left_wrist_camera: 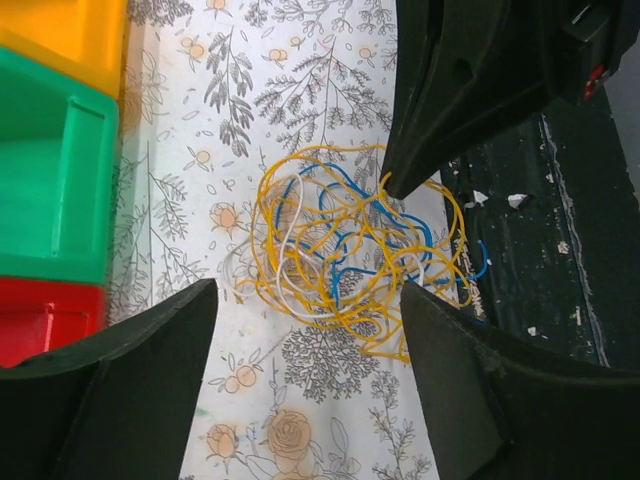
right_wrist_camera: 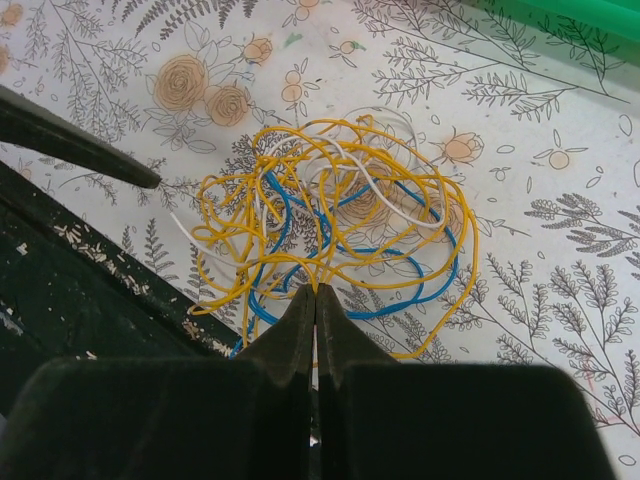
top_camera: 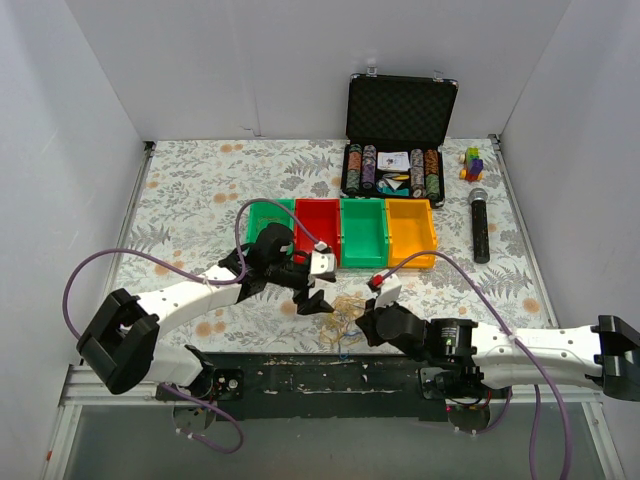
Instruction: Untangle the cables
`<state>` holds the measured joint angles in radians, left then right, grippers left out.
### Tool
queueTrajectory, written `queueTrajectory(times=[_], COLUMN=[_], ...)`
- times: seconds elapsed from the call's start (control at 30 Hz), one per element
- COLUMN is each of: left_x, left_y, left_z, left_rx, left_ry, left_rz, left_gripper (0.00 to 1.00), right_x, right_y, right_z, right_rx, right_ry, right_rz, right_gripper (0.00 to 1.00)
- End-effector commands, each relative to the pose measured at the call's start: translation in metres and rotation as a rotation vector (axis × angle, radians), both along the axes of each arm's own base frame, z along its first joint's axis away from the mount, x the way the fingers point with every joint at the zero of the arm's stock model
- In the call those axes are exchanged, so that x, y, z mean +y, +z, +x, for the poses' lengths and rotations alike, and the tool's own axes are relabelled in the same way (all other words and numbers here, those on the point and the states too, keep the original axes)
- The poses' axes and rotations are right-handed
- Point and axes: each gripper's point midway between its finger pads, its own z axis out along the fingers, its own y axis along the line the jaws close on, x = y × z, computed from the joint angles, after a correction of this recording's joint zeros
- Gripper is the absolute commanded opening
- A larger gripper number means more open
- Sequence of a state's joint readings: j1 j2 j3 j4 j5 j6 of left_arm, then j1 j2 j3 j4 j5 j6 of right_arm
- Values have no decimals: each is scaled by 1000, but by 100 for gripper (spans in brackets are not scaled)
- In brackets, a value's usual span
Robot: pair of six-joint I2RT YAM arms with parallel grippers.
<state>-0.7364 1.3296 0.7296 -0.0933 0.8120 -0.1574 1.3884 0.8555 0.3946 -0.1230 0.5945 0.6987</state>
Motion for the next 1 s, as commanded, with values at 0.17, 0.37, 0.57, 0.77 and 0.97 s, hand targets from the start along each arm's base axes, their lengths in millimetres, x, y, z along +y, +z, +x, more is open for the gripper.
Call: queueTrajectory(times=[0.17, 0.37, 0.57, 0.77, 0.97], left_x=[-8, -2, 0, -6, -10], left_y=[0, -17, -29, -25, -22], left_z=[0, -8, 3, 10, 5], left_rx=[-69, -86, -130, -130, -101], left_ry=[-3, -22, 30, 58, 31], left_rz=[-55, -25, -21, -49, -66], left_gripper=[57, 63, 62, 51, 34], right_x=[19, 22, 23, 31, 35], right_y=[9, 11, 9, 13, 11], right_z=[0, 0, -2, -4, -5], right_rx=[-43, -44, -46, -56, -67], right_ry=[60, 69, 95, 127, 155], right_rz=[24, 25, 9, 30, 13], right_gripper=[1, 1, 1, 1, 1])
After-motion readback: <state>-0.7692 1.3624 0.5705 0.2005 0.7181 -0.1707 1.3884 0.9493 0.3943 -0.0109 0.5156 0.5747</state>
